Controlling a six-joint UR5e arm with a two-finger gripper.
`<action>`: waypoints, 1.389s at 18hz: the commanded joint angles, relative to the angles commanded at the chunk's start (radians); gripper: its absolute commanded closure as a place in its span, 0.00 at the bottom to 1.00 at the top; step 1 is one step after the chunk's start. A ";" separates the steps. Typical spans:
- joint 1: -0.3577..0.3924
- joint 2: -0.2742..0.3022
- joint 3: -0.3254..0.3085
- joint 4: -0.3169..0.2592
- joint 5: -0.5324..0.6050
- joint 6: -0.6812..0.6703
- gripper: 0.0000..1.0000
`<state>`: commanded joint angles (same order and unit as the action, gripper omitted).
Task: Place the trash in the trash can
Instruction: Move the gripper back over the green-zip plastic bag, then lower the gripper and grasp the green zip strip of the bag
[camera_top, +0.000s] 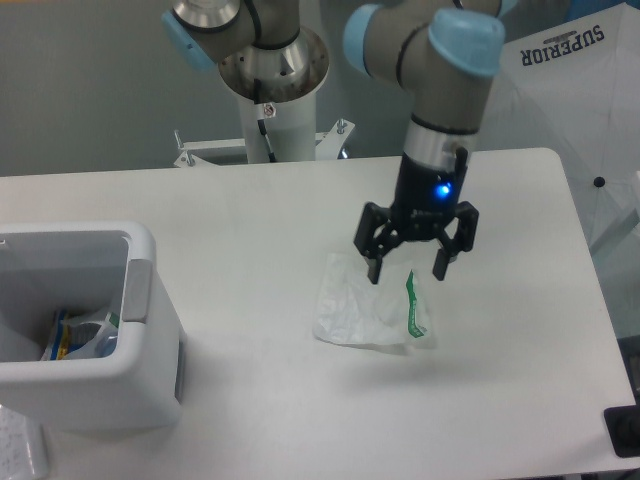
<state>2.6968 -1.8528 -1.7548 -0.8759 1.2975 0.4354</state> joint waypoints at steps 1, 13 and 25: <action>0.000 -0.014 -0.014 0.002 0.028 0.028 0.01; 0.015 -0.138 -0.100 0.002 0.181 0.368 0.02; 0.015 -0.152 -0.083 -0.003 0.151 0.370 1.00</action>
<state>2.7121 -2.0049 -1.8378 -0.8790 1.4481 0.8053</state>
